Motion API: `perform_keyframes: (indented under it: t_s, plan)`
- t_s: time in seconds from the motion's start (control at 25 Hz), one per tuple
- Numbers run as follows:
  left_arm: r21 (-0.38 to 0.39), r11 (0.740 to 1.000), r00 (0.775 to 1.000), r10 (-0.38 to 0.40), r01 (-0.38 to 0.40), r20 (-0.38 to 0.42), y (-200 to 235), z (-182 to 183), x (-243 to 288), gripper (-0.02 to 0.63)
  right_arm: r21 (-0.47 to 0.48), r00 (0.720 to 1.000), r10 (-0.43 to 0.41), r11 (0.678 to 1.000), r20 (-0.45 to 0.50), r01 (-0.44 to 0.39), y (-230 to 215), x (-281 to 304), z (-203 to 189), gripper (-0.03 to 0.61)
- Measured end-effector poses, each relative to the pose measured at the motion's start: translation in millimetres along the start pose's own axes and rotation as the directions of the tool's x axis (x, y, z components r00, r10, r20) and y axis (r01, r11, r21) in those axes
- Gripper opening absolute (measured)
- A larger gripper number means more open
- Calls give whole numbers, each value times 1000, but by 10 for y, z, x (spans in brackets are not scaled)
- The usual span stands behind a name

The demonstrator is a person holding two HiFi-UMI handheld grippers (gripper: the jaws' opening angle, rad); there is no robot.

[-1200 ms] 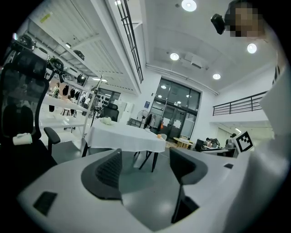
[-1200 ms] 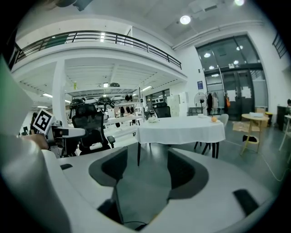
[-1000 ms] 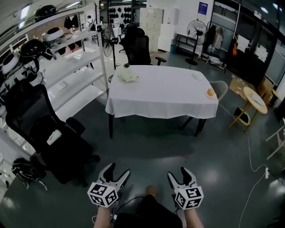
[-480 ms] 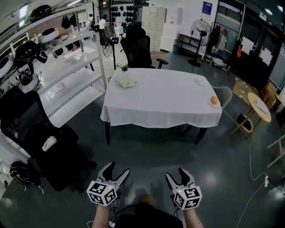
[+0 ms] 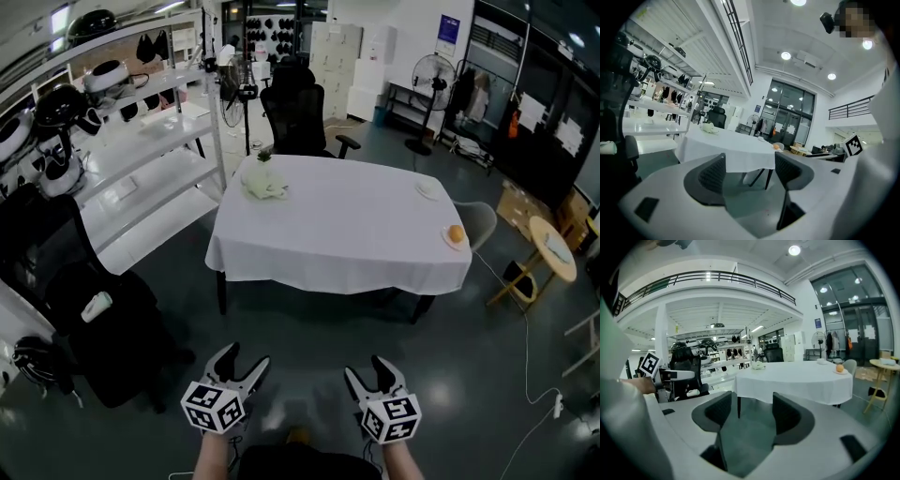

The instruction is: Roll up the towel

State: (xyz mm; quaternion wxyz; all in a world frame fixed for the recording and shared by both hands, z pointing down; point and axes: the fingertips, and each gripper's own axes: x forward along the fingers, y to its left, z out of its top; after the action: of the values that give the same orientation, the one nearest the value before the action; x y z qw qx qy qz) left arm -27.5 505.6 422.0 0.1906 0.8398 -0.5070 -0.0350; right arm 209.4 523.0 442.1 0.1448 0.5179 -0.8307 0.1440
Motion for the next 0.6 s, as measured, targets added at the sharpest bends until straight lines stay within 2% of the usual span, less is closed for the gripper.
perform_keyframes:
  t_s: [0.36, 0.6]
  plan:
    - [-2, 1000, 1000, 30, -30, 0, 48, -48, 13, 345, 25, 1000, 3, 1000, 4, -3, -85, 81, -48, 279]
    - [-3, 999, 999, 50, -50, -4, 68, -87, 3, 345, 27, 999, 46, 999, -17, -46, -9, 171, -124, 279]
